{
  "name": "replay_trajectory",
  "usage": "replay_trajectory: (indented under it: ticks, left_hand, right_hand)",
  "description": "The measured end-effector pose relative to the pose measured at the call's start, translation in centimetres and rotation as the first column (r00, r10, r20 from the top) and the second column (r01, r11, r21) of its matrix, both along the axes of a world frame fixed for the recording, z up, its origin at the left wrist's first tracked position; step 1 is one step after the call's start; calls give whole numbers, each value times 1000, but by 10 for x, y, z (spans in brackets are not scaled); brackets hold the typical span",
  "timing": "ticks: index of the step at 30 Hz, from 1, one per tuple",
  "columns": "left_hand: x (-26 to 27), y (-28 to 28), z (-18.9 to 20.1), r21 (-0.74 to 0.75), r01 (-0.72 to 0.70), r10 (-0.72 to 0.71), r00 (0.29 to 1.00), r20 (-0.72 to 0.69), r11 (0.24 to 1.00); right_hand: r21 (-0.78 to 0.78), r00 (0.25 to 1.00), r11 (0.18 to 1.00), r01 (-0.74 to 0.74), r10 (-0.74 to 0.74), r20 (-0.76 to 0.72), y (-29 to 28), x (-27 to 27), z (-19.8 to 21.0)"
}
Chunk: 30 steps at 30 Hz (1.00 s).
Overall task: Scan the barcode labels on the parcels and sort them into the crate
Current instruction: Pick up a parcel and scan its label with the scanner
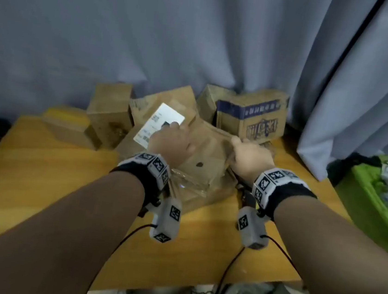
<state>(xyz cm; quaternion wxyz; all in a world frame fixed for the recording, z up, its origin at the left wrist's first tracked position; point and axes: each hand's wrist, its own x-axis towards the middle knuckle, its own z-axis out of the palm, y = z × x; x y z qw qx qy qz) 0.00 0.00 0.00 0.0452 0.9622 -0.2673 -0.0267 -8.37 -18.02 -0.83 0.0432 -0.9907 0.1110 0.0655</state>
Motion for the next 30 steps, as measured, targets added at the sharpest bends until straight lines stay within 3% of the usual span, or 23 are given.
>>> replay_trajectory:
  ticks: [4,7,12,17,21,24,26,30]
  left_hand:
    - [-10,9,-31,-38,-8,8,1000,-15,999]
    - [-19,13,-42,-94,-11,10,1000,-9,996]
    - [-24,16,-51,-259,4,11,998,55,966]
    - [-27,21,-66,-294,-18,37,998,58,956]
    - [-27,26,-72,-326,-10,27,999,47,945]
    - [-20,30,-67,-355,34,-15,998,55,934]
    - [-12,34,-61,-353,41,-22,998,58,935]
    - [15,54,-44,-346,-20,53,995,86,938]
  right_hand:
    - [38,965,977,212,-203,-165,-15,-28,-46]
    - [142,906,913,381,-338,-256,-29,-42,-85]
    - [354,773,694,627,-501,-389,-28,-60,-147]
    - [499,663,473,726,-676,-322,-16,-70,-175]
    - [709,562,272,651,-800,-209,-8,-68,-168]
    - [879,370,154,452,-929,-28,1,-64,-137]
    - [931,336,189,312,-939,79,3,-56,-110]
    - [924,483,370,96,-829,282,13,-26,-41]
